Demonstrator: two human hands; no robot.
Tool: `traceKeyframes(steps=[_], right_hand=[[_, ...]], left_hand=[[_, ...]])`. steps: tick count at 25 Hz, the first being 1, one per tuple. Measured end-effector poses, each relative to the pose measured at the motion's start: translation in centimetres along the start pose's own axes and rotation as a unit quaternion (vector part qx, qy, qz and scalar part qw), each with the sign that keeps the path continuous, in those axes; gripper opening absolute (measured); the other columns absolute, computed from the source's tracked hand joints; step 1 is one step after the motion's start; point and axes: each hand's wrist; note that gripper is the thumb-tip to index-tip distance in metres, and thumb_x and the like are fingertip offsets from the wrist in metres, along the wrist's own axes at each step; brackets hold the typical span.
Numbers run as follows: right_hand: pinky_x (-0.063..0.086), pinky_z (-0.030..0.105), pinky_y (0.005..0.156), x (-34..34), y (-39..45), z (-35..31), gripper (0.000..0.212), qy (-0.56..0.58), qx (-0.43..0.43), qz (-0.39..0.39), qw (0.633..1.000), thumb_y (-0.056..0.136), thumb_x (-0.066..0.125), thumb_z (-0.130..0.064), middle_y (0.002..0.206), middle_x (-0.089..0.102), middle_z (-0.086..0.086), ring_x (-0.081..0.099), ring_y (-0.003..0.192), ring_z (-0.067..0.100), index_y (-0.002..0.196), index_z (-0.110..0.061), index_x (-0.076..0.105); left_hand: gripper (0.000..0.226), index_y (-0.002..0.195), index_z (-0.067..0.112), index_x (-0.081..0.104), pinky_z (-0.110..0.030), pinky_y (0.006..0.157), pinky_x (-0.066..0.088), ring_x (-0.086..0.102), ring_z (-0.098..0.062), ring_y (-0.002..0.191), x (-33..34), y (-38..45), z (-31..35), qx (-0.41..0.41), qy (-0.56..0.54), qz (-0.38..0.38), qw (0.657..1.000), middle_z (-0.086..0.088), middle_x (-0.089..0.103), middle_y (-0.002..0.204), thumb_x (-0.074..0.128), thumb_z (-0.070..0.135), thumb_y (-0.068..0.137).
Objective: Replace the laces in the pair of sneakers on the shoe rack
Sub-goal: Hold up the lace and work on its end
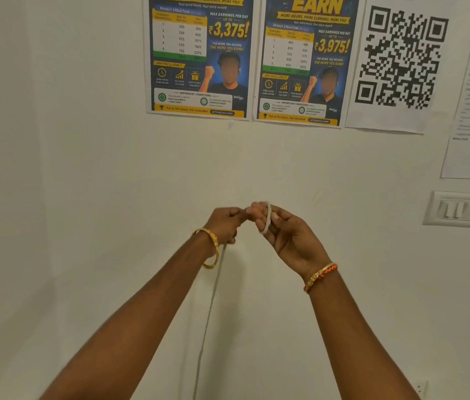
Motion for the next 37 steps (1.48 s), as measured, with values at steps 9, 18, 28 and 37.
traceKeyframes(steps=[9, 18, 28, 37], right_hand=[[0.056, 0.024, 0.084, -0.4, 2.5, 1.7, 0.022, -0.063, -0.136, 0.182, 0.972, 0.093, 0.046, 0.006, 0.11, 0.067, 0.011, 0.067, 0.102, 0.017, 0.112, 0.002, 0.059], [0.057, 0.024, 0.072, 0.3, 1.5, 1.0, 0.02, -0.317, -0.01, 0.092, 0.944, 0.095, 0.044, 0.001, 0.089, 0.07, 0.013, 0.07, 0.079, 0.018, 0.103, 0.002, 0.062], [0.058, 0.025, 0.069, 1.4, 1.7, -1.2, 0.022, 0.084, -0.019, 0.063, 0.994, 0.095, 0.039, 0.003, 0.088, 0.071, 0.015, 0.071, 0.079, 0.019, 0.096, 0.008, 0.061], [0.054, 0.03, 0.087, 0.5, 3.4, 0.5, 0.018, -0.025, -0.14, 0.234, 0.962, 0.093, 0.046, 0.007, 0.1, 0.068, 0.015, 0.068, 0.094, 0.021, 0.099, 0.003, 0.062]], left_hand=[[0.033, 0.094, 0.013, 0.073, -0.02, 0.058, 0.035, 0.047, -0.007, 0.059, 1.5, -1.4, 1.4, 0.09, 0.291, -0.099, 0.947, 0.003, 0.059, 0.072, 0.048, 0.034, 0.097], [0.021, 0.08, 0.012, 0.069, -0.015, 0.054, 0.035, 0.047, -0.003, 0.054, -0.8, 0.8, 2.1, 0.142, 0.233, 0.038, 0.961, 0.009, 0.056, 0.059, 0.07, 0.033, 0.082], [0.029, 0.078, 0.019, 0.069, -0.02, 0.045, 0.034, 0.029, -0.012, 0.051, -0.3, 0.3, 0.9, -0.009, 0.062, -0.044, 0.997, 0.002, 0.037, 0.062, 0.055, 0.042, 0.091], [0.023, 0.087, 0.018, 0.073, -0.017, 0.059, 0.037, 0.049, -0.004, 0.063, 0.7, 0.0, 3.3, 0.119, 0.327, -0.096, 0.933, 0.003, 0.066, 0.082, 0.057, 0.035, 0.091]])
Point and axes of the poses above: each hand's wrist, its own y-axis towards the middle knuckle, its own x-axis out of the palm, z = x × y
